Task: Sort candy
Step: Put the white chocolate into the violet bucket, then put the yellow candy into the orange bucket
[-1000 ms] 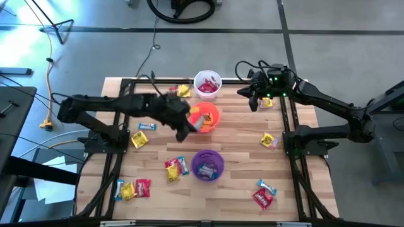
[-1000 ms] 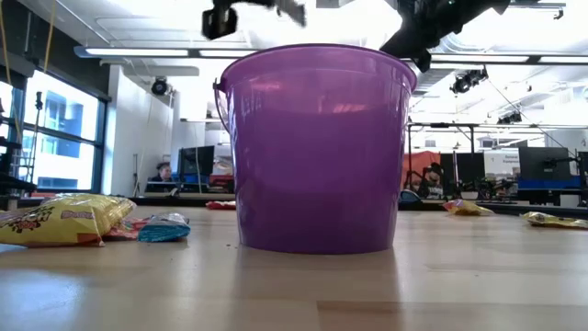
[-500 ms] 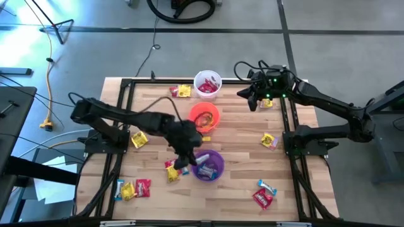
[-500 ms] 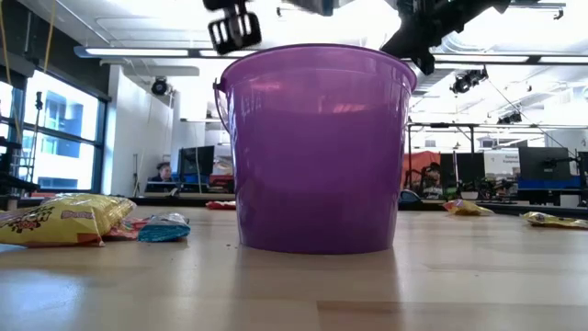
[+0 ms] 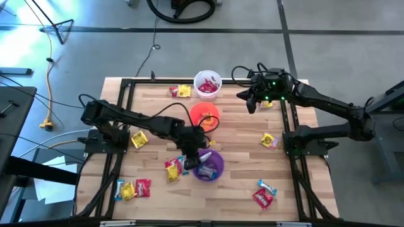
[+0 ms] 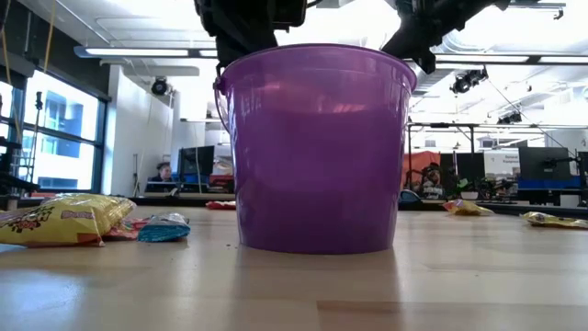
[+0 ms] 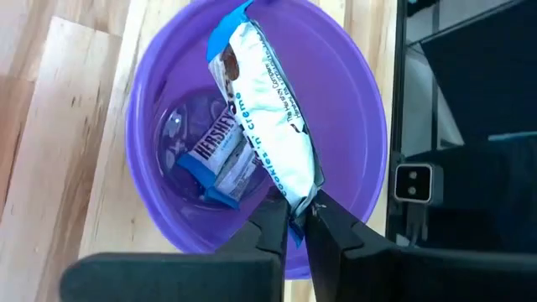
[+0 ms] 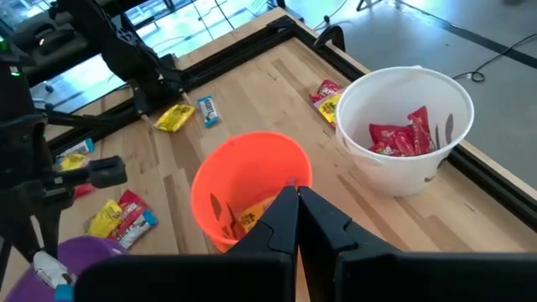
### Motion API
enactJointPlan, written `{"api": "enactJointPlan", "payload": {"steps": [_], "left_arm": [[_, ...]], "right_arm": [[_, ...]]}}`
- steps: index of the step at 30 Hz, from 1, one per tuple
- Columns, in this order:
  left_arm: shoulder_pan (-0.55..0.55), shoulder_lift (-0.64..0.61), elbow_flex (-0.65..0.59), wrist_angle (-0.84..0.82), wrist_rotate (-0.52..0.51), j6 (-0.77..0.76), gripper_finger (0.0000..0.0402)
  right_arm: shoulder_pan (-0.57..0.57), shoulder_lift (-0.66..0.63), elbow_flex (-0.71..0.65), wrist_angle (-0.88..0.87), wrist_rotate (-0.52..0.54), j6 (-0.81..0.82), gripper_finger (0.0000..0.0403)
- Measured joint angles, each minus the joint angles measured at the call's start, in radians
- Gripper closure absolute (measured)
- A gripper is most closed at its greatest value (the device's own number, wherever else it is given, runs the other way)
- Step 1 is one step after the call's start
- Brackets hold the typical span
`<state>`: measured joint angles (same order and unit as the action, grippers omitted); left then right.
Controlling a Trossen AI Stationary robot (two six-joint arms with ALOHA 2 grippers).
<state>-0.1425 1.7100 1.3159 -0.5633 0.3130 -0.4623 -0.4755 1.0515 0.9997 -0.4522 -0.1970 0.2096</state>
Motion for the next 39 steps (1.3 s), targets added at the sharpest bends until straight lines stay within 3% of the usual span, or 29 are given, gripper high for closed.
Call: {"api": "enactJointPlan", "payload": {"steps": [12, 18, 21, 27, 31, 34, 39], "left_arm": [[0.007, -0.006, 0.001, 0.002, 0.012, 0.014, 0.0315], [0.012, -0.028, 0.001, -0.002, 0.014, 0.033, 0.0299], [0.012, -0.068, 0.001, -0.017, -0.016, 0.071, 0.0305], [0.054, -0.228, 0.002, -0.013, -0.153, 0.091, 0.0356], [0.116, -0.311, -0.017, -0.005, -0.259, 0.091, 0.0393], [0.161, -0.351, -0.055, 0.003, -0.316, 0.102, 0.0398], [0.212, -0.424, -0.204, 0.209, -0.319, 0.099, 0.0401]], "right_arm": [[0.0, 0.0, 0.0, 0.0, 0.003, -0.007, 0.0403], [0.0, 0.0, 0.0, -0.002, 0.002, -0.006, 0.0403], [0.0, 0.0, 0.0, -0.05, 0.031, 0.025, 0.0403], [-0.054, 0.021, 0.0, -0.329, 0.212, 0.057, 0.0403], [-0.141, 0.083, 0.0, -0.44, 0.222, 0.087, 0.0403], [-0.203, 0.156, 0.0, -0.445, 0.221, 0.042, 0.0399], [-0.303, 0.318, 0.0, -0.438, 0.222, 0.009, 0.0344]]}}
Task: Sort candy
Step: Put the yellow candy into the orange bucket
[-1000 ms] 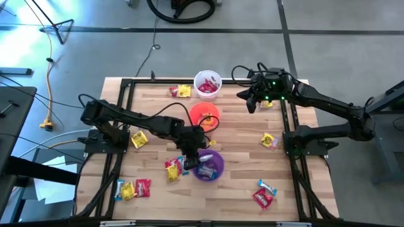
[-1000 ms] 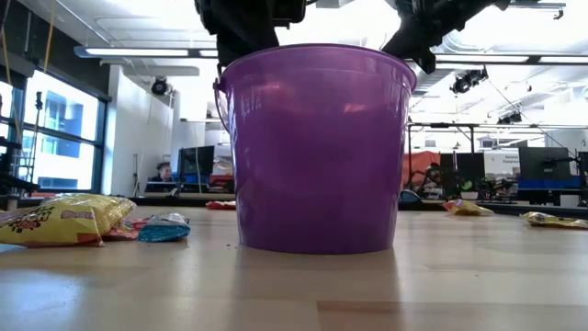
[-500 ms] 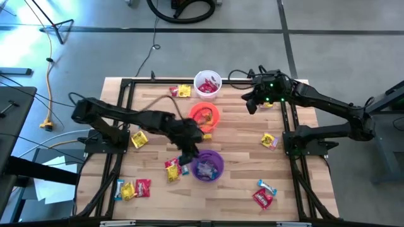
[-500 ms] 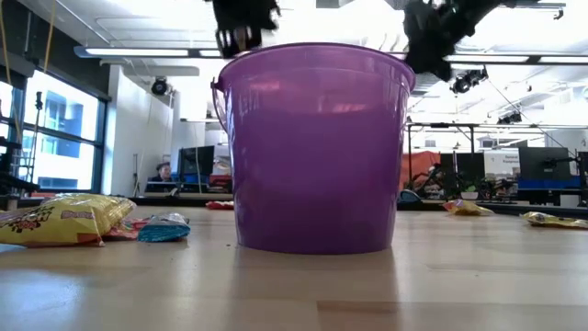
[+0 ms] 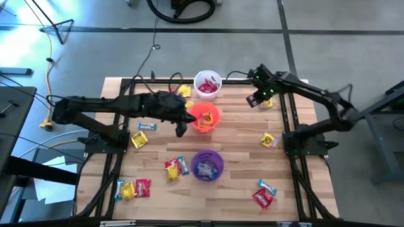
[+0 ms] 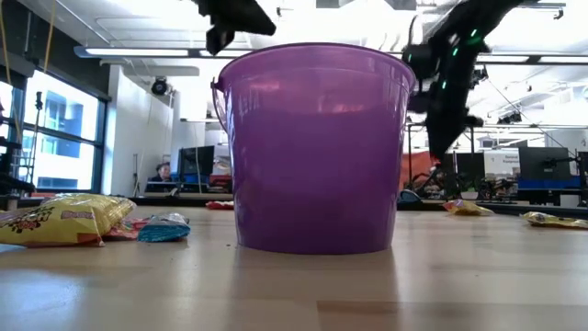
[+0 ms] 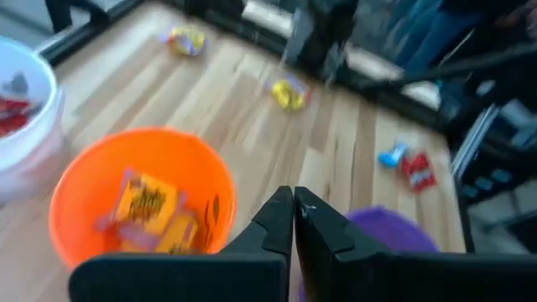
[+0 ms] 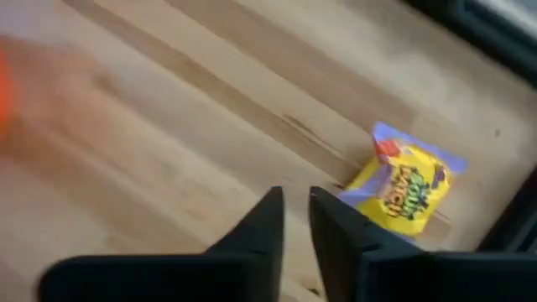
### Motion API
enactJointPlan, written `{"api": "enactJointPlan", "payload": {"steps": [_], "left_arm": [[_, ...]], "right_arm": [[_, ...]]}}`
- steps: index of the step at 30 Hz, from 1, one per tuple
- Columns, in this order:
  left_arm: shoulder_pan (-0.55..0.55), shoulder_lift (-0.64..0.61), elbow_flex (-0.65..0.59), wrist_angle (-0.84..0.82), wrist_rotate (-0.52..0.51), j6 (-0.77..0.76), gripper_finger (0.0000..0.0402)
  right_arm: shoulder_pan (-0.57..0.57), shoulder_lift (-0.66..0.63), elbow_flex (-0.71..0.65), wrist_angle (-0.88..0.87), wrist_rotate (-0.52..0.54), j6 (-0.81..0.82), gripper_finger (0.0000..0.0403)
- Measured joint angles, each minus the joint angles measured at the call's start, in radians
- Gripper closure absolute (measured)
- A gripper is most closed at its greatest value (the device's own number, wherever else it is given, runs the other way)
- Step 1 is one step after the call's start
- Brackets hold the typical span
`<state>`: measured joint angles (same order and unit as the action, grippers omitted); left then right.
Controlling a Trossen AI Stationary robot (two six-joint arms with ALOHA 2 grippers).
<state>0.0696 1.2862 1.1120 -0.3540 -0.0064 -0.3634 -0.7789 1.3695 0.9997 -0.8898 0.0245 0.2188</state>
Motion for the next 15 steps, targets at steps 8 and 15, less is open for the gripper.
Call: {"api": "enactJointPlan", "payload": {"steps": [8, 15], "left_arm": [[0.085, -0.127, -0.3, 0.261, 0.077, -0.035, 0.0401], [0.2, -0.267, -0.425, 0.27, 0.187, -0.004, 0.0401]], "right_arm": [[-0.082, 0.234, 0.0, 0.004, 0.227, 0.093, 0.0232], [-0.11, 0.335, 0.0, 0.075, 0.183, 0.1, 0.025]]}}
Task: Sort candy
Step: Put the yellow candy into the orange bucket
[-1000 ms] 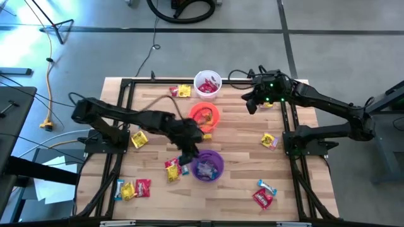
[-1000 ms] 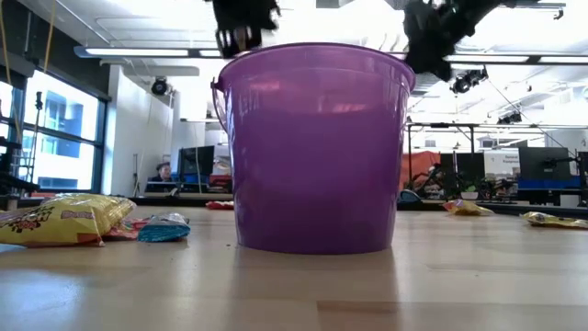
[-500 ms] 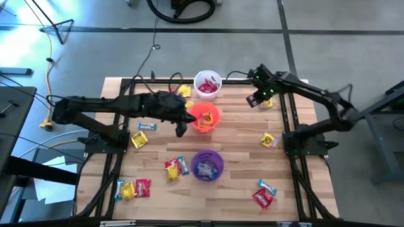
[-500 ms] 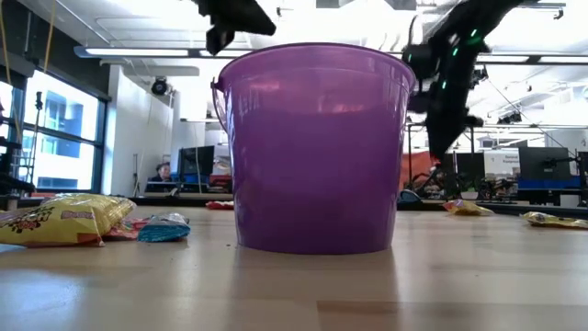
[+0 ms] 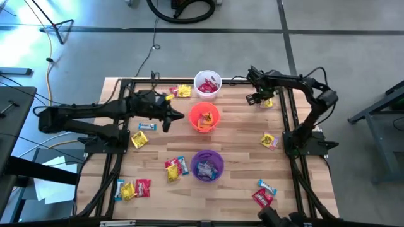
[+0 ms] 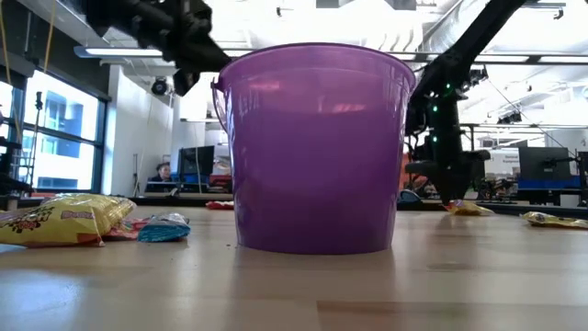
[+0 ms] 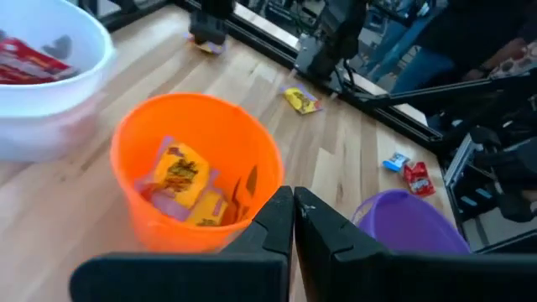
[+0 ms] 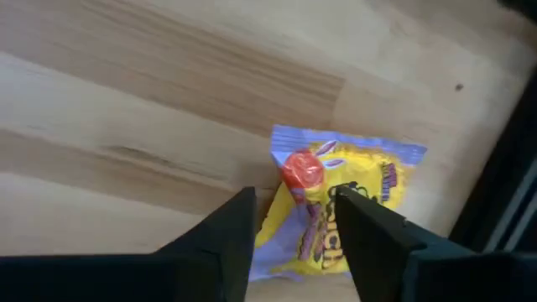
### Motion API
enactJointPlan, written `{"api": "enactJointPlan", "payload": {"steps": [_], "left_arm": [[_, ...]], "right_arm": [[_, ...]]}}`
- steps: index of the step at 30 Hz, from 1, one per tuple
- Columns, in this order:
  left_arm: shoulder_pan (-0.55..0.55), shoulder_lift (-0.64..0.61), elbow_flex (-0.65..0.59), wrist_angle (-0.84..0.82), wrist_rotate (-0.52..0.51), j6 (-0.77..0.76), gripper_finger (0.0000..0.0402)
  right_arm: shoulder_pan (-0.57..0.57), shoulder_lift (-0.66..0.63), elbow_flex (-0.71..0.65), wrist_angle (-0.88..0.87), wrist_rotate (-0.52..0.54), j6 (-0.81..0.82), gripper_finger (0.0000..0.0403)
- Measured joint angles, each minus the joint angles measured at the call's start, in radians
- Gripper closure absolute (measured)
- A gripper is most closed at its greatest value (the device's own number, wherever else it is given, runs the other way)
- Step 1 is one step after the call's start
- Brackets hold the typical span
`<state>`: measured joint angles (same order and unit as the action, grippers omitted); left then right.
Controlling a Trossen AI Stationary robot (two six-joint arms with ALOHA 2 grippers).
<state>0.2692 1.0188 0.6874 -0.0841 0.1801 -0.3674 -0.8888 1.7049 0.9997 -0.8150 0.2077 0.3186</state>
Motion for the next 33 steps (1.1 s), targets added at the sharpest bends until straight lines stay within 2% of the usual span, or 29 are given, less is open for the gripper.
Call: {"api": "enactJointPlan", "payload": {"steps": [5, 9, 14, 21, 27, 30, 33], "left_arm": [[0.085, -0.112, -0.058, -0.034, 0.03, 0.013, 0.0401], [0.126, -0.197, -0.092, -0.106, 0.03, 0.016, 0.0401], [0.151, -0.265, -0.123, -0.191, 0.031, 0.022, 0.0401], [0.182, -0.289, -0.164, -0.224, 0.02, 0.014, 0.0401], [0.203, -0.288, -0.171, -0.228, 0.02, 0.019, 0.0401], [0.209, -0.288, -0.171, -0.228, 0.022, 0.031, 0.0401], [0.21, -0.288, -0.171, -0.233, 0.026, 0.043, 0.0401]], "right_arm": [[-0.004, 0.038, 0.0, 0.002, 0.0, 0.0, 0.0327], [0.01, 0.015, 0.0, 0.005, -0.028, -0.008, 0.0392], [0.084, -0.092, 0.001, 0.032, -0.136, 0.044, 0.0391], [0.355, -0.281, 0.002, 0.221, -0.268, 0.154, 0.04], [0.592, -0.345, 0.002, 0.513, -0.21, 0.299, 0.0402], [0.667, -0.328, 0.003, 0.659, -0.163, 0.333, 0.0402], [0.696, -0.287, 0.004, 0.712, -0.138, 0.366, 0.0402]]}}
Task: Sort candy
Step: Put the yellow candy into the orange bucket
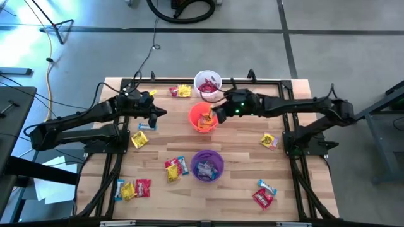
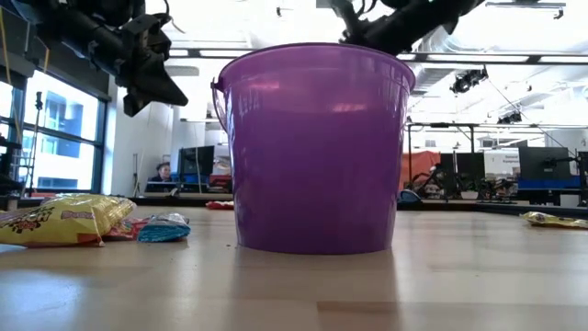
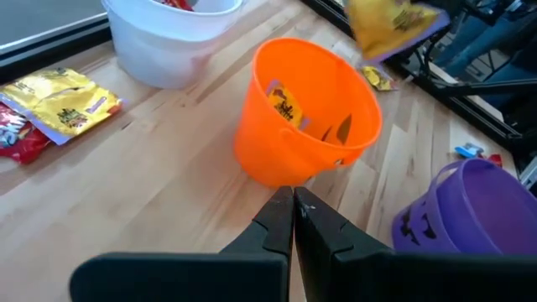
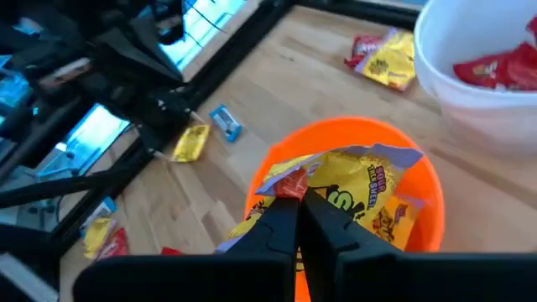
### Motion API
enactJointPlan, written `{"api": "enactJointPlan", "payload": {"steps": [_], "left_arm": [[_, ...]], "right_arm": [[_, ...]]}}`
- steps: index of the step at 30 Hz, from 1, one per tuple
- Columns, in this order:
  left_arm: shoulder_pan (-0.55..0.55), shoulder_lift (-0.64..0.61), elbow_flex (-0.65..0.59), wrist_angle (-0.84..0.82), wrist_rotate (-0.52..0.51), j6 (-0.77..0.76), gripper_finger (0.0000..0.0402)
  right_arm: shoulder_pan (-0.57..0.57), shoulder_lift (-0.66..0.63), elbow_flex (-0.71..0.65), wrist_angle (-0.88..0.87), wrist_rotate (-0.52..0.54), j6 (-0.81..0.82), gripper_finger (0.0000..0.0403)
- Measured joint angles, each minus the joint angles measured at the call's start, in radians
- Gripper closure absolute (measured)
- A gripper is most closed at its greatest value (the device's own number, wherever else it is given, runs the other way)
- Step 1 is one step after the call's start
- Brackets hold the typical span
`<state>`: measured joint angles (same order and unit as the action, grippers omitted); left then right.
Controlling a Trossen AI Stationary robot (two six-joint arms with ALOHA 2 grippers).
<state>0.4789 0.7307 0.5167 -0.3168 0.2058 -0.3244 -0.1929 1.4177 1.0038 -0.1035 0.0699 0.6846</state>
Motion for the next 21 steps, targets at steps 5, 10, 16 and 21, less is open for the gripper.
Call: {"api": "enactJointPlan", "payload": {"steps": [5, 10, 16, 21], "left_arm": [[0.0, 0.0, 0.0, -0.002, 0.002, 0.008, 0.0401], [0.0, 0.0, 0.0, -0.008, 0.029, 0.014, 0.0401], [0.0, 0.0, 0.0, -0.039, 0.051, 0.023, 0.0401], [-0.001, 0.0, 0.0, -0.113, 0.095, 0.083, 0.0401]], "right_arm": [[-0.002, 0.115, 0.102, -0.037, -0.021, -0.035, 0.0403], [-0.018, 0.28, 0.28, -0.158, -0.092, -0.103, 0.0403], [-0.032, 0.442, 0.438, -0.267, -0.196, -0.159, 0.0403], [-0.043, 0.516, 0.491, -0.287, -0.257, -0.135, 0.0389]]}}
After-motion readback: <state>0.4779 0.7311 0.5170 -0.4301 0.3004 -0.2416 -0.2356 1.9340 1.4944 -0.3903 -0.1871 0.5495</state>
